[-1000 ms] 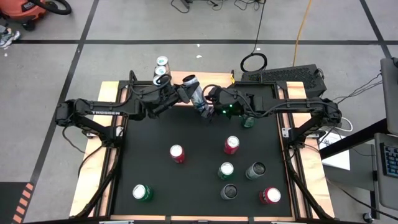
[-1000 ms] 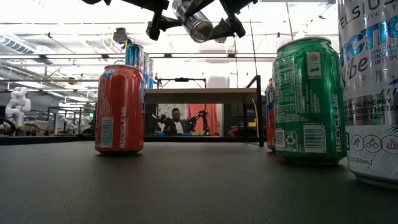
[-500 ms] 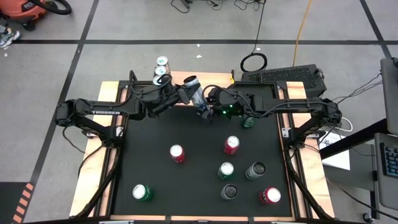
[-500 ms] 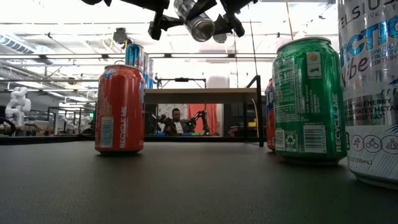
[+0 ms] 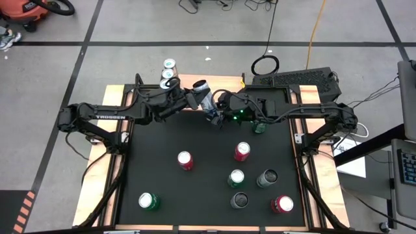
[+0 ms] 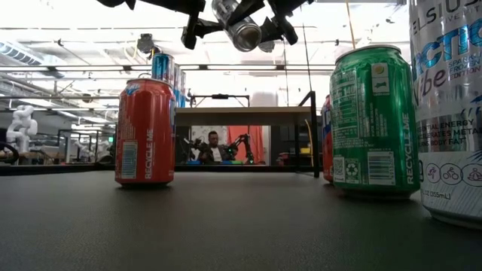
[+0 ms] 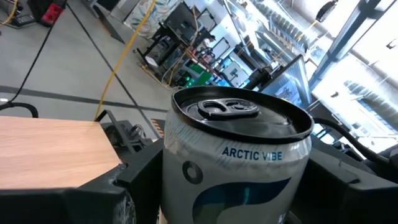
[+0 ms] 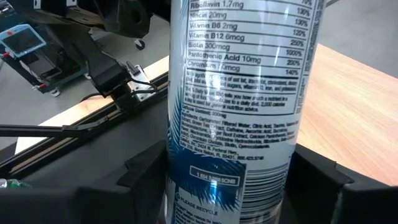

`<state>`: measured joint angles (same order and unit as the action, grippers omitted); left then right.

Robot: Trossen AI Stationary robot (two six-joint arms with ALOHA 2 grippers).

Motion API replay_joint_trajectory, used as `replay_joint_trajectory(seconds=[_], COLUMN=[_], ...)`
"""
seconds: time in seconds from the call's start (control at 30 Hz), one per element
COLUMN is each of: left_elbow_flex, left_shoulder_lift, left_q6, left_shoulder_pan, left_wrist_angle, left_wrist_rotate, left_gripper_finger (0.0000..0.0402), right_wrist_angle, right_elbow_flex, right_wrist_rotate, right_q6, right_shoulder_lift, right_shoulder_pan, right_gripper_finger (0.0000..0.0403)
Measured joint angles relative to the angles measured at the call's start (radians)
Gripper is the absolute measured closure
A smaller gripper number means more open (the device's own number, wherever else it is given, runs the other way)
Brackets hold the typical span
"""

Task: Place canned beverage on shelf
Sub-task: Put the top white-blue soda can on the shelf

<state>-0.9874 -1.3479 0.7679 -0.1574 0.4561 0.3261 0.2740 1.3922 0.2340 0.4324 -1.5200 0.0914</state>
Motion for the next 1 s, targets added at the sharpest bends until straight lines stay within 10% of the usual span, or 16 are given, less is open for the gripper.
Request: replay_joint_trajectory(seconds=[1.0], left_elbow_flex=[-0.002], left_shoulder_lift=[0.088], left_q6=[-0.024], left_shoulder_pan=[-0.017], left_wrist_angle=[-0.054], left_wrist_rotate=[-0.245], left_gripper_finger=[0.0062], right_wrist_angle=[-0.016], right_elbow_flex=[-0.001], right_wrist_rotate=[-0.067], right_q6=[-0.004], right_shoulder_lift=[0.012], right_shoulder_pan=[0.0], right_gripper_finger=[0.0154])
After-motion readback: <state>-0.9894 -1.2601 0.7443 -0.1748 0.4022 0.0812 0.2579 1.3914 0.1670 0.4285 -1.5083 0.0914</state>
